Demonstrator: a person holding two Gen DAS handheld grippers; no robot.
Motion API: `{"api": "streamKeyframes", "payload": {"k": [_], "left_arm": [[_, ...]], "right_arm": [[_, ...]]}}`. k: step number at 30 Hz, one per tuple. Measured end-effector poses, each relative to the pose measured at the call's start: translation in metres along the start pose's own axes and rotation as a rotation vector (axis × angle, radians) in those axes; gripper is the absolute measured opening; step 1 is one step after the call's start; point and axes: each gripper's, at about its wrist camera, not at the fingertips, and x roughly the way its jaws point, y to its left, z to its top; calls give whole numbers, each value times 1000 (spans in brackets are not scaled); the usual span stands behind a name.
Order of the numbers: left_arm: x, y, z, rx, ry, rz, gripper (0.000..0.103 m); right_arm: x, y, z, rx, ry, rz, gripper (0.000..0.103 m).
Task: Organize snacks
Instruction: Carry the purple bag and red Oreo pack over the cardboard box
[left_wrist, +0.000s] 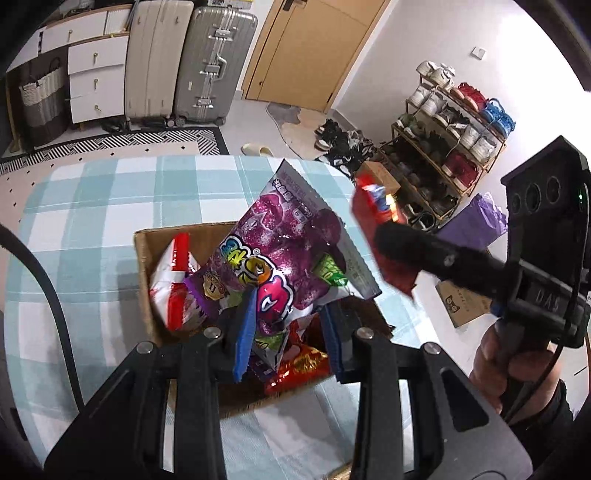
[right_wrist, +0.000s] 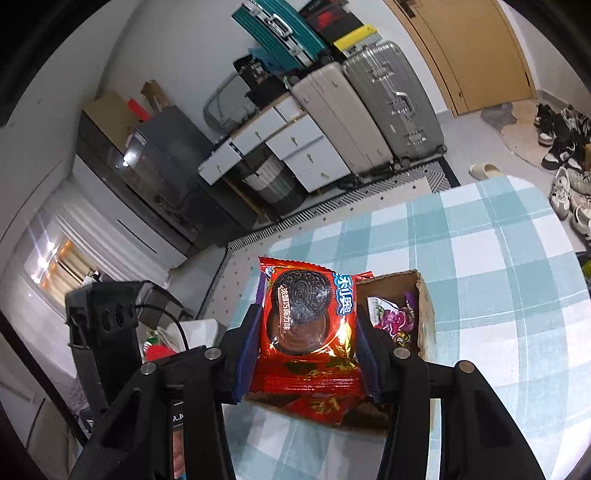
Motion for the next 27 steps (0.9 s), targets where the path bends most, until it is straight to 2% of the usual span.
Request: {"api": "streamKeyframes", "payload": {"k": [7, 13, 18, 25, 27], "left_arm": [[30, 5, 0, 1, 35, 22, 30], [35, 3, -2, 9, 41, 18, 30], [35, 4, -3, 10, 51, 26, 30], [28, 3, -4, 8, 60, 7, 47], [25, 2, -3, 5, 53, -6, 53]], "right_arm": [[32, -20, -6, 3, 48, -18, 48], [43, -31, -9, 15, 70, -14, 48], [49, -31, -10, -9, 90, -47, 48], [50, -32, -11, 13, 91, -44, 49], [49, -34, -10, 24, 83, -49, 52]]}}
